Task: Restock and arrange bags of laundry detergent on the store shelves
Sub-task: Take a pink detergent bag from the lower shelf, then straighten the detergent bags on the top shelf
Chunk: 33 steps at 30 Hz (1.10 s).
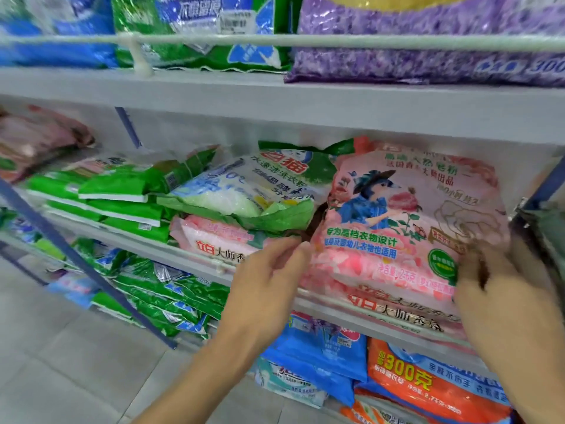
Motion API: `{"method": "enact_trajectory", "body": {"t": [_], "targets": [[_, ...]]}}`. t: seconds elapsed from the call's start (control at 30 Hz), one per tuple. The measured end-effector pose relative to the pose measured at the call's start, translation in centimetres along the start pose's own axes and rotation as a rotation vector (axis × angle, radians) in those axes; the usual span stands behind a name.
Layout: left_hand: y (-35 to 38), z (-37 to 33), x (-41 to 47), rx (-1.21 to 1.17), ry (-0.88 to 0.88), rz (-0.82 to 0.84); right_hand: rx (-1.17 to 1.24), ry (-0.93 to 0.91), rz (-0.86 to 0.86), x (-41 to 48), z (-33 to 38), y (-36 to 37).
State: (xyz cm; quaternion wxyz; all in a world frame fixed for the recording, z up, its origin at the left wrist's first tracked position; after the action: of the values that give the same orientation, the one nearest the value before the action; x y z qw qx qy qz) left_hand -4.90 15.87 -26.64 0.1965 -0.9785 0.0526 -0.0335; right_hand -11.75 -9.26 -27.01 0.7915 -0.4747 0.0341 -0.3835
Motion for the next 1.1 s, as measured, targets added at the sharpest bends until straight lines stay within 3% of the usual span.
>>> {"method": "enact_trajectory", "body": {"t": [0.1,0.23,0.33,0.43,0.53,0.6,0.87,0.97,1.1], "targets": [[-2.9,1.6,-0.1,-0.095,-0.124,-0.048,-0.028,-0.008,0.064,-1.1,0.9,-0.6],[-6.0,2.7,1.2,-0.258,-0.260,-0.117,-0.006,-0.151,0.133,-2.3,4.2,-0.4],[-8.5,3.8,3.2,-0.525,-0.398,-0.157,0.209,-0.167,0.147,-3.3,8.6,-0.7],[-11.1,4.6,5.8,-0.611,-0.452,-0.189,0.375,-0.001,0.392,-3.9,13.4,0.9],[-12.4,4.9,7.7,-0.671,-0.534,-0.121,0.357,0.209,0.634,-3.3,16.2,5.0],[-13.1,5.3,8.9,-0.664,-0.553,-0.062,0.373,0.328,0.700,-3.0,17.8,7.0],[-14.3,7.0,10.9,-0.718,-0.512,-0.008,1.003,0.668,0.535,-2.7,19.5,10.4],[-14.5,6.9,10.3,-0.743,-0.486,-0.020,1.111,0.685,0.478,-2.3,19.2,10.4],[-14.7,5.9,7.7,-0.787,-0.488,0.092,1.275,0.572,0.454,-2.1,17.9,9.0]]}}
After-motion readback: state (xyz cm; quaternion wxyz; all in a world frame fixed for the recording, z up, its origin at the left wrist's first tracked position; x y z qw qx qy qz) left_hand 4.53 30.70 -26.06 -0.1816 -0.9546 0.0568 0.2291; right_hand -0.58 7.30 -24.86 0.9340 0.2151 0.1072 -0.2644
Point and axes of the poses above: each hand's wrist, its own x-axis towards the middle knuckle, its own y-axis out of the palm, z = x × y, the point moved 4 cm from there along x, towards the middle knuckle
